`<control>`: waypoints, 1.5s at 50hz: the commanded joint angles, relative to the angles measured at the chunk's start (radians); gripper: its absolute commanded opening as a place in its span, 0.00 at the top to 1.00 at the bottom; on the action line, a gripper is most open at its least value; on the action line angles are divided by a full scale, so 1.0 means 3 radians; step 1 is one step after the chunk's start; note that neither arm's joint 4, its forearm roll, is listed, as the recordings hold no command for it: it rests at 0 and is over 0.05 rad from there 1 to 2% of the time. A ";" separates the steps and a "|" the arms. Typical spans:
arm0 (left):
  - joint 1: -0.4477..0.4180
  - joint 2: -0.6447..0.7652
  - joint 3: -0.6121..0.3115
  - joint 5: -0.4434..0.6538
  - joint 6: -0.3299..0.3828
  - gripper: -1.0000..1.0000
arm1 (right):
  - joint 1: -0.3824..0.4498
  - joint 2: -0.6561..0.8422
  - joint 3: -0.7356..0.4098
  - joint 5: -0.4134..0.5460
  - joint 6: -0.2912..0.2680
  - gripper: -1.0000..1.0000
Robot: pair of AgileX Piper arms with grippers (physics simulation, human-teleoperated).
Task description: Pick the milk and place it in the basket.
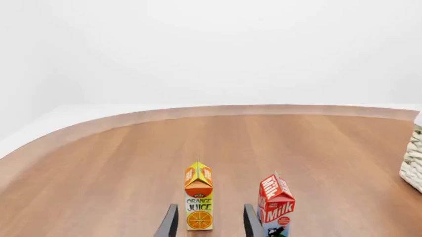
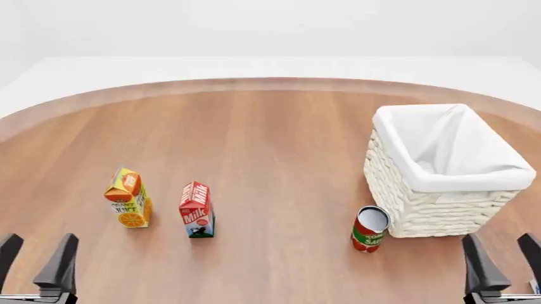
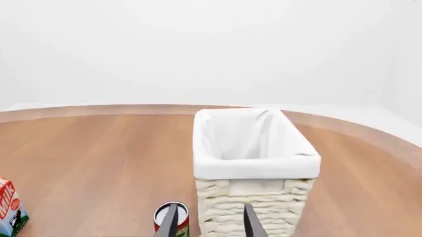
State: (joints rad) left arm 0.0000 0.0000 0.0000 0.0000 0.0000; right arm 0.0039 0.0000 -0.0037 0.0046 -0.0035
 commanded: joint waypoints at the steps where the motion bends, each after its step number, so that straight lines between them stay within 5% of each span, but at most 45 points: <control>1: 0.0000 0.0000 0.0000 0.0000 0.0000 0.00 | 0.0034 0.0000 -0.0052 0.0048 -0.0036 0.00; 4: 0.0000 0.0000 0.0000 0.0000 0.0000 0.00 | 0.0137 0.0000 -0.0118 0.0060 -0.0099 0.00; 8: 0.0000 0.0000 0.0000 0.0000 0.0000 0.00 | 0.0159 0.0000 -0.0183 -0.0019 0.0060 0.00; 10: 0.0000 0.0000 0.0000 0.0000 0.0000 0.00 | 0.0235 0.0000 -0.0195 0.0016 -0.0170 0.00; 13: 0.0000 0.0000 0.0000 0.0000 0.0000 0.00 | 0.0221 0.0000 -0.0177 -0.0032 -0.0020 0.00; 26: 0.0000 0.0000 0.0000 0.0000 0.0000 0.00 | 0.0199 0.0000 -0.0073 -0.0059 -0.0044 0.00; 39: 0.0000 0.0000 0.0000 0.0000 0.0000 0.00 | 0.0383 0.0000 -0.0577 0.0778 0.0208 0.00; 58: 0.0000 0.0000 0.0000 0.0000 0.0000 0.00 | 0.0760 0.0014 -0.1199 0.1411 0.0327 0.00; 75: 0.0000 0.0000 0.0000 0.0000 0.0000 0.00 | 0.1013 0.0641 -0.1901 0.1704 0.0582 0.00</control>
State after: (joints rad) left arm 0.0000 0.0000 0.0000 0.0000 0.0000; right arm 0.2635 0.1182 -0.4687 0.4610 0.1356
